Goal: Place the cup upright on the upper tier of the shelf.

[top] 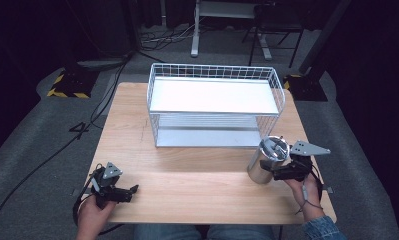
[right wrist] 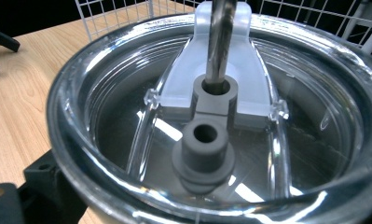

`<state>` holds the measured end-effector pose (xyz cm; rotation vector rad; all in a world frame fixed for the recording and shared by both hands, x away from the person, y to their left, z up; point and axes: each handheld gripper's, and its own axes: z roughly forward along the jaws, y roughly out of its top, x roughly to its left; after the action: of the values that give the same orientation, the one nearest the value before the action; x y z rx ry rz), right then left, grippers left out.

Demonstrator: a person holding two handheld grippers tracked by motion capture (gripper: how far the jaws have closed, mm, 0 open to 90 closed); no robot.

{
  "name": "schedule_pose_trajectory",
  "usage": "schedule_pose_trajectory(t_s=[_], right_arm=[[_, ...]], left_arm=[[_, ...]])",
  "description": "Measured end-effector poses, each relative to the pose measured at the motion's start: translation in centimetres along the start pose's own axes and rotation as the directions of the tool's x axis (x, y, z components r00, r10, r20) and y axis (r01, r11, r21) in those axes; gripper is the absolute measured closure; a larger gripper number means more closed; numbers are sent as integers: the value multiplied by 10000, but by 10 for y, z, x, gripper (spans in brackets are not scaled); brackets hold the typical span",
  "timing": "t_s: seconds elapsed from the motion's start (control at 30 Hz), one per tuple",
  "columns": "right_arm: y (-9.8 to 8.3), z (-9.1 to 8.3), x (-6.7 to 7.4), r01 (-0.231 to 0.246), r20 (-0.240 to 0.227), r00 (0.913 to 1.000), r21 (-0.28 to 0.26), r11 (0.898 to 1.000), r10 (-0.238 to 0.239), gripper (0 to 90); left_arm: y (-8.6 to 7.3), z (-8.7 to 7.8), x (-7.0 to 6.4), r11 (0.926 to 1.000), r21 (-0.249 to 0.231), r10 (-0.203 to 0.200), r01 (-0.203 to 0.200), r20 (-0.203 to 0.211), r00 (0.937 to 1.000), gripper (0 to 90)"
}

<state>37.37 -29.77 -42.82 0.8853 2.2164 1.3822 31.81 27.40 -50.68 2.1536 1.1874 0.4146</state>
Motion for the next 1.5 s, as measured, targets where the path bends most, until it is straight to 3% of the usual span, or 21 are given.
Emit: schedule_pose_trajectory(t_s=[0.6,1.17,1.5], right_arm=[[34,-17,-4,-183,203,9996,-8,9998,183,37],[93,-31,-8,-394,261,9989,-244,9989,400,37],[130,-36,-7,-240,275,9993,-357,9991,250,37]], left_arm=[[0,0,0,10000,0,-2,2,1,10000,6],[0,0,0,10000,2,-3,3,0,10000,6],[0,0,0,10000,0,-4,4,1,10000,6]])
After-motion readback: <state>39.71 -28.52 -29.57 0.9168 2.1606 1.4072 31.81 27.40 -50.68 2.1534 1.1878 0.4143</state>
